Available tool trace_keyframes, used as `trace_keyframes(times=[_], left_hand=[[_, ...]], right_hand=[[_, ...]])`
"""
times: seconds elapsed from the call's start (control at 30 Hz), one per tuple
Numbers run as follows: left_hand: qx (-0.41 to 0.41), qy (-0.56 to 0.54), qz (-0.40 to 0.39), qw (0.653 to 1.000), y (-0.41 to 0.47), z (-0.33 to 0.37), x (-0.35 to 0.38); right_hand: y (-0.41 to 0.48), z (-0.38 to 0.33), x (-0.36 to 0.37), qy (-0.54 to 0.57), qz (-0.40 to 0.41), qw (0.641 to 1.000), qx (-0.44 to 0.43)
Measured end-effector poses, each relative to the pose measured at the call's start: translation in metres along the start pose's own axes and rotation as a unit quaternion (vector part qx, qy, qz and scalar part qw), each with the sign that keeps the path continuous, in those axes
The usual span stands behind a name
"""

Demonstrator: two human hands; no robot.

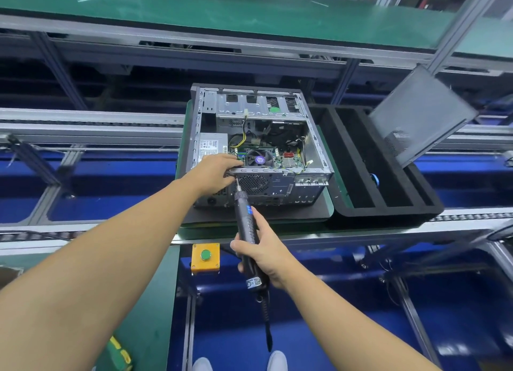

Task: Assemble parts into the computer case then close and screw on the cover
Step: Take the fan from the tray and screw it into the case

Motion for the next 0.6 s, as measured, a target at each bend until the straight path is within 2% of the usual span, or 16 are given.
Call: trace_keyframes(times=[0.17, 0.6], left_hand=[[-0.010, 0.018, 0.011, 1.000, 0.0012, 0.0023, 0.0008], [-0.014, -0.004, 0.079, 0.997, -0.0068, 0.0046, -0.0011]], right_hand=[[0.0029, -0.0032, 0.0077, 0.062, 0.000, 0.998, 0.003], [0.0013, -0.0057, 0.0102, 0.066, 0.001, 0.998, 0.005]])
Point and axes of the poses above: each hand's wrist, its own y-axis towards the middle knuckle, its own x-axis out of the palm, z = x × y, the point moved 9 cm from there along y, towards the middle knuckle, and after that the axes turned 8 degrees about -y, right-handed, at the moved point
